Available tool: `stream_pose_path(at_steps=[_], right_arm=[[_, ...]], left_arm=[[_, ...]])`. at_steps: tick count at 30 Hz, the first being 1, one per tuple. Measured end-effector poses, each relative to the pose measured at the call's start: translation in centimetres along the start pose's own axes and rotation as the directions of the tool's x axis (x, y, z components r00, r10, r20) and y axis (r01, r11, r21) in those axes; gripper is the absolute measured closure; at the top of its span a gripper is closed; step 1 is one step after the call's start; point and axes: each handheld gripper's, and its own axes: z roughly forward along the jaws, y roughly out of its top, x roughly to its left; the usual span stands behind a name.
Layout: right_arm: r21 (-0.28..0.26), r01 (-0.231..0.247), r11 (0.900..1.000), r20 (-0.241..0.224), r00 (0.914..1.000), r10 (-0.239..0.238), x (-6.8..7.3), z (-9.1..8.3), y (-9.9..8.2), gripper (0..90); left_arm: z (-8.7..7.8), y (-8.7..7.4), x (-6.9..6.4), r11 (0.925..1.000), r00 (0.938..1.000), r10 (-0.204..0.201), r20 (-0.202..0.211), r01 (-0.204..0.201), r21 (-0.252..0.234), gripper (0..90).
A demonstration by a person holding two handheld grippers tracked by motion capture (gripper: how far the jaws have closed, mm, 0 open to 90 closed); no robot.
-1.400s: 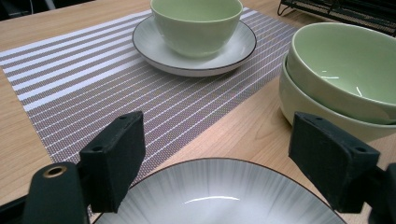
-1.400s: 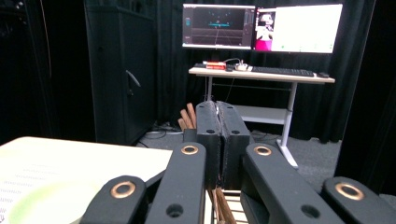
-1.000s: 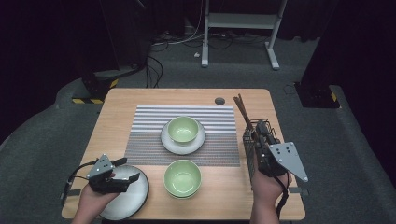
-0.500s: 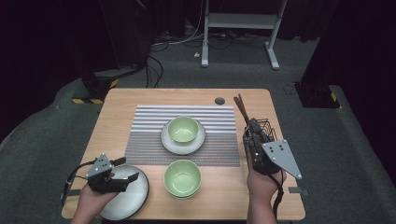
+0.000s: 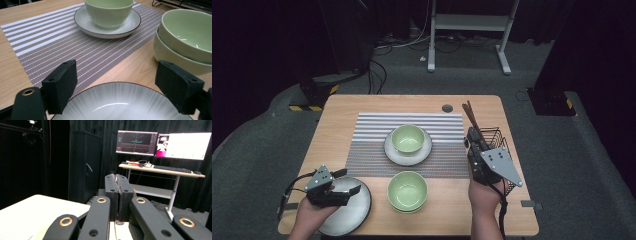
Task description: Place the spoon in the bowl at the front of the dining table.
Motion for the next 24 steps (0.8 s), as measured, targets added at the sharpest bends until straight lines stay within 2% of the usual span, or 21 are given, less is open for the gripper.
stream_pose_path(at_steps=[12, 21, 24], right_arm=[[0.027, -0.006, 0.9996, -0.028, 0.9996, 0.006, 1.1, 1.3, -0.6, 88.5], [0.036, 0.010, 0.9993, -0.054, 0.9985, -0.008, 2.1, 2.3, -0.7, 88.4], [0.041, 0.010, 0.9991, -0.065, 0.9978, -0.007, 2.7, 2.8, -0.8, 88.4]], left_arm=[[0.2, 0.1, -0.2, 1.0000, 0.9999, 0.000, 0.014, 0.000, 0.004, 18.3], [-0.1, 0.3, -0.2, 1.0000, 0.9999, 0.008, 0.013, -0.008, 0.000, 18.3], [-0.1, 0.3, -0.1, 1.0000, 0.9999, -0.001, 0.016, 0.001, -0.008, 18.3]])
